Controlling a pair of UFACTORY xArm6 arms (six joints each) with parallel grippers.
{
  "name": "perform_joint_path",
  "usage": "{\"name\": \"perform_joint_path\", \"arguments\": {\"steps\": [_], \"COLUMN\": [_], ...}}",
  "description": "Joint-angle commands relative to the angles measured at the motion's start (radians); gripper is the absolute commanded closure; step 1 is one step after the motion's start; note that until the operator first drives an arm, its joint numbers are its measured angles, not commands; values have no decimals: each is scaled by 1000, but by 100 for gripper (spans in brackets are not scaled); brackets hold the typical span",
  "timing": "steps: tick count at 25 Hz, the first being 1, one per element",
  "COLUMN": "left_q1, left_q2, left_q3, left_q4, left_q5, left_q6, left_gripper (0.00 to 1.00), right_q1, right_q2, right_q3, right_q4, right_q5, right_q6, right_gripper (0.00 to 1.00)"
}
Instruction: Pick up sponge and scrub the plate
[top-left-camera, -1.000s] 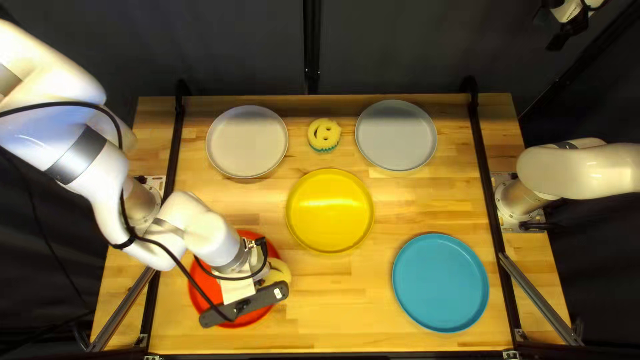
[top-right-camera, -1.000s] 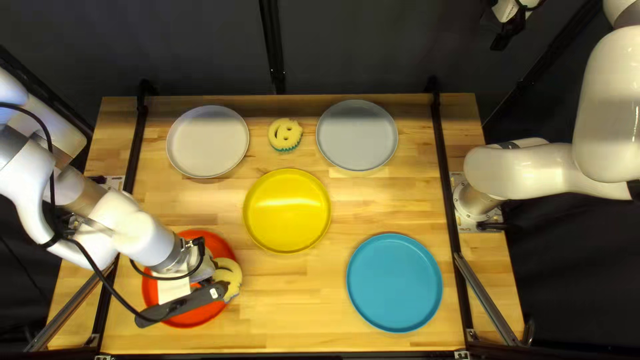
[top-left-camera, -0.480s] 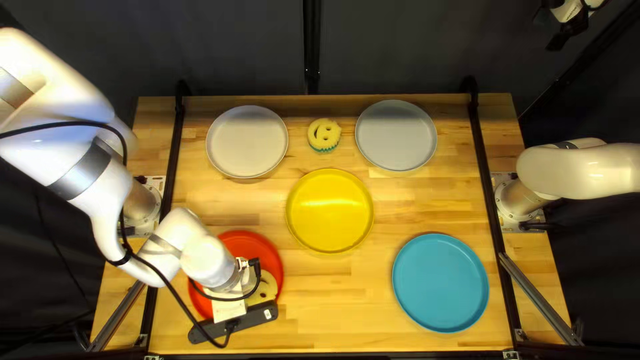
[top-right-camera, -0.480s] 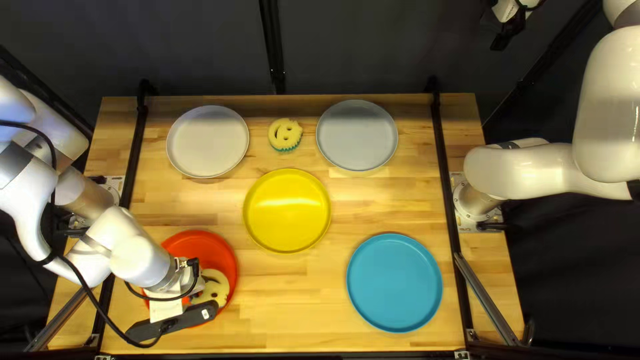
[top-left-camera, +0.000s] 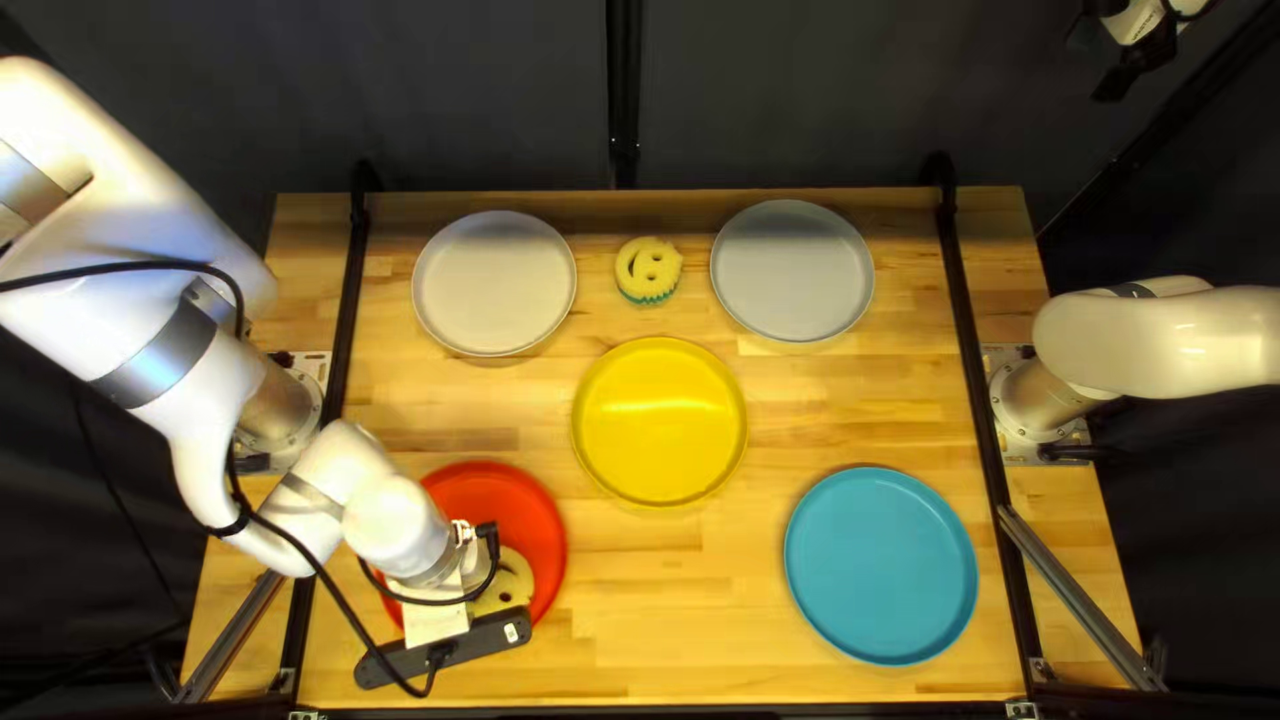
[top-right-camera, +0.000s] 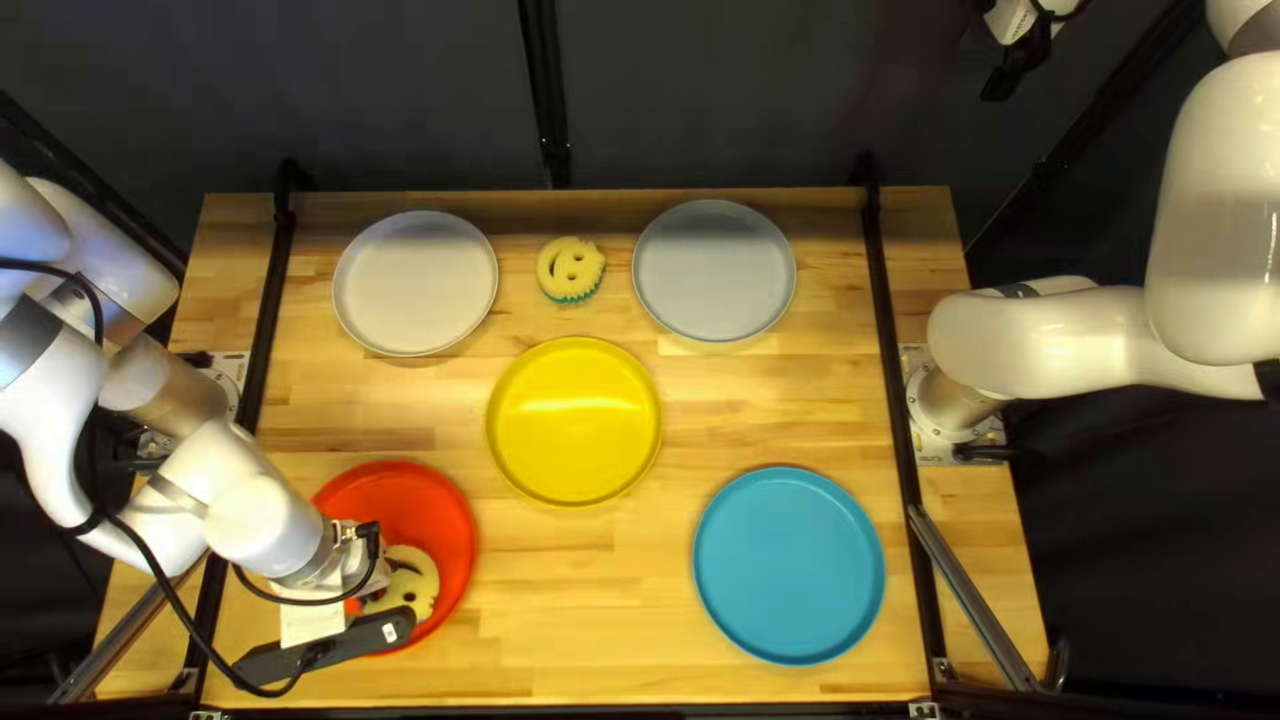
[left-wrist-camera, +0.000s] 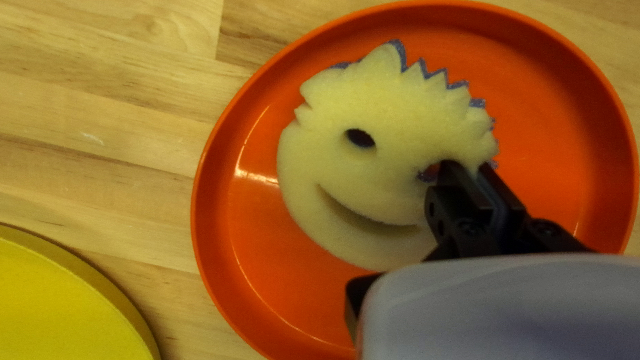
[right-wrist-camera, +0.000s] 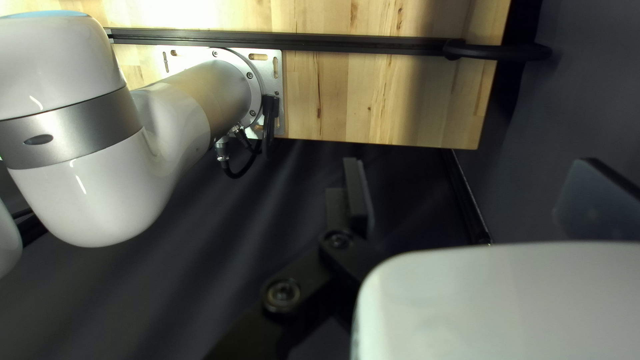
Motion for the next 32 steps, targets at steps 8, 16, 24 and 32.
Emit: {"name": "perform_joint_path", "arguments": {"steps": [8,16,24,32], "left_q1": [-62,-49,65,171], "left_q2": [-82,-174,-147,-34], "left_q3": [92,170,114,-5], "left_q4": [-32,-33,1,42], "left_q5": [-9,2,36,43], "left_q6": [-96,-124,-36,79], "left_gripper": [100,100,100,100], "right_q1": [0,0,0,0], "right_q2": [0,0,0,0], "right_q3": [0,0,0,0], "right_q4": [0,0,0,0], "right_q5": [0,0,0,0], "right_q6": [0,0,0,0], "right_gripper": [0,0,0,0]}}
